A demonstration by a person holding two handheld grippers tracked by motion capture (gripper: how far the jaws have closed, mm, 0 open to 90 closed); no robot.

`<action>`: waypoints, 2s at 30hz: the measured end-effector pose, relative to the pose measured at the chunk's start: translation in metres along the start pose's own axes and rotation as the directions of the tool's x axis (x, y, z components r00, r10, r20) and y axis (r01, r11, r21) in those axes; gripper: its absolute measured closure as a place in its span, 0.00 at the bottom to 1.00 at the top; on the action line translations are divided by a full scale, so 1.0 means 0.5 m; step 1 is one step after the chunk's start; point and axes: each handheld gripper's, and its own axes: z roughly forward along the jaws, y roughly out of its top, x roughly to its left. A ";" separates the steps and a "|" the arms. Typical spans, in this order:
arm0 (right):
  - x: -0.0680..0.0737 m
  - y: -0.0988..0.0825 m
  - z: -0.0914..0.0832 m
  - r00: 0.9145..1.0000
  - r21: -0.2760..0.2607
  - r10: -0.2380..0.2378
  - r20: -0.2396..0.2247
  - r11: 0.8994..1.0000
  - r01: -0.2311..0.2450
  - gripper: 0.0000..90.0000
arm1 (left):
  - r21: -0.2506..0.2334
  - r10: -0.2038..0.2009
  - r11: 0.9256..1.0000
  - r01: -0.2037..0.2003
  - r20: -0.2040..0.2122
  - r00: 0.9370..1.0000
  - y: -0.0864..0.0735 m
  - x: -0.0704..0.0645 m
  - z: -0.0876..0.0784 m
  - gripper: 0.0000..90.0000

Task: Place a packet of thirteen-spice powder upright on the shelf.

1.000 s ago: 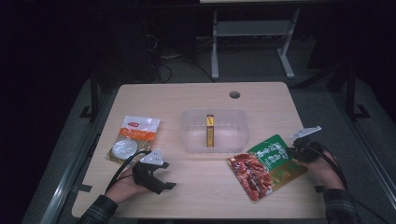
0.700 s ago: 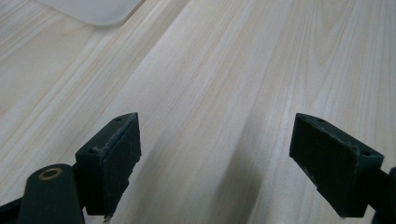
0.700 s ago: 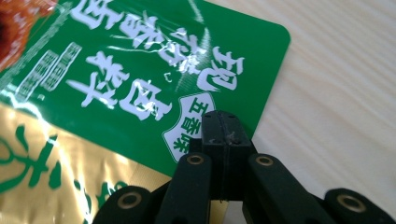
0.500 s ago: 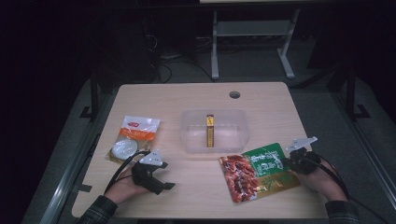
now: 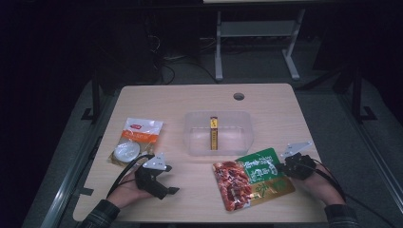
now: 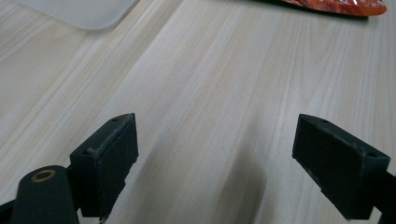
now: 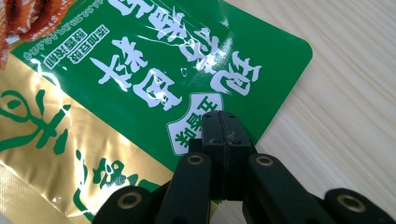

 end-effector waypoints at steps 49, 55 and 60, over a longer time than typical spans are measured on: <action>0.184 0.106 0.038 0.991 -0.154 -0.043 -0.127 0.988 0.023 0.41 | 0.019 0.014 1.000 -0.013 -0.010 1.000 0.062 -0.049 0.051 0.15; 0.162 0.086 0.029 0.992 -0.175 0.018 -0.129 0.984 -0.040 0.36 | 0.048 0.024 0.999 -0.023 -0.007 1.000 0.071 -0.052 0.077 0.15; 0.150 0.082 0.041 0.987 -0.157 0.040 -0.154 0.986 -0.064 0.33 | 0.055 0.011 0.998 -0.012 0.012 1.000 0.075 -0.048 0.097 0.15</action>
